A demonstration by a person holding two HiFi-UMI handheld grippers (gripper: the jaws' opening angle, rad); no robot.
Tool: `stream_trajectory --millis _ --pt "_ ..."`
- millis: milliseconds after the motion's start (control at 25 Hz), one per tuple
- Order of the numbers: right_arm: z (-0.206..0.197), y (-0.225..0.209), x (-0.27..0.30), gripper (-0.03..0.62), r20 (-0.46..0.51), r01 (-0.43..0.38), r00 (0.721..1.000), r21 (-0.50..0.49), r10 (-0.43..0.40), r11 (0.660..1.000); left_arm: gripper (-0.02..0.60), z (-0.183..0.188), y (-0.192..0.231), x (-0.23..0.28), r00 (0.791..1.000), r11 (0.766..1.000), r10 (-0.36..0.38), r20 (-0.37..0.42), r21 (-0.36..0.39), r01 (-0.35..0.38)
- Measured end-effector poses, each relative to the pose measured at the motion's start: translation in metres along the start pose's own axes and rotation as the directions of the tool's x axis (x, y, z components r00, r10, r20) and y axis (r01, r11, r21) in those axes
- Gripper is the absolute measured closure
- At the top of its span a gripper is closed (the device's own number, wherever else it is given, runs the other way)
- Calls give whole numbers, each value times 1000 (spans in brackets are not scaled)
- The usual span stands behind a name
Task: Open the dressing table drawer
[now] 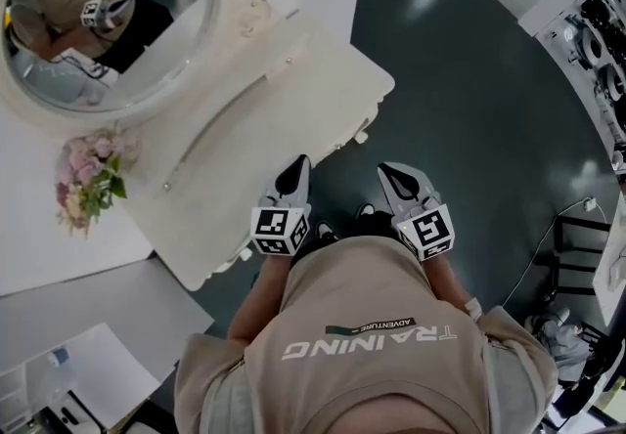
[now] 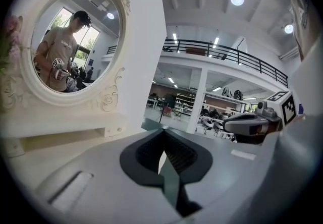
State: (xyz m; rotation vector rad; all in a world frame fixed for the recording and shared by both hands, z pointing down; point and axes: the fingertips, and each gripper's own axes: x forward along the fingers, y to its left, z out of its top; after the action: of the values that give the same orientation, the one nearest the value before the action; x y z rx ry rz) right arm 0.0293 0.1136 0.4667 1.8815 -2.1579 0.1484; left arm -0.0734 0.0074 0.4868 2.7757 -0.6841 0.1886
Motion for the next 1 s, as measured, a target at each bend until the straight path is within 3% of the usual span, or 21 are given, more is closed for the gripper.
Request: stream_trajectory --millis 280,560,840,1000 --pt "-13 -15 31 592 -37 -63 997 44 65 997 563 4 9 22 1000 1000 23 -11 -15 -23" --pt "-7 -45 100 592 5 -197 980 63 197 978 563 15 39 48 987 988 152 -43 -2 -152" --pt "8 -102 172 592 22 -290 956 -85 293 953 563 42 76 104 967 968 251 -42 23 -250" --pt "16 -136 205 592 35 -330 941 -108 336 938 563 64 88 136 955 955 295 -19 34 -295"
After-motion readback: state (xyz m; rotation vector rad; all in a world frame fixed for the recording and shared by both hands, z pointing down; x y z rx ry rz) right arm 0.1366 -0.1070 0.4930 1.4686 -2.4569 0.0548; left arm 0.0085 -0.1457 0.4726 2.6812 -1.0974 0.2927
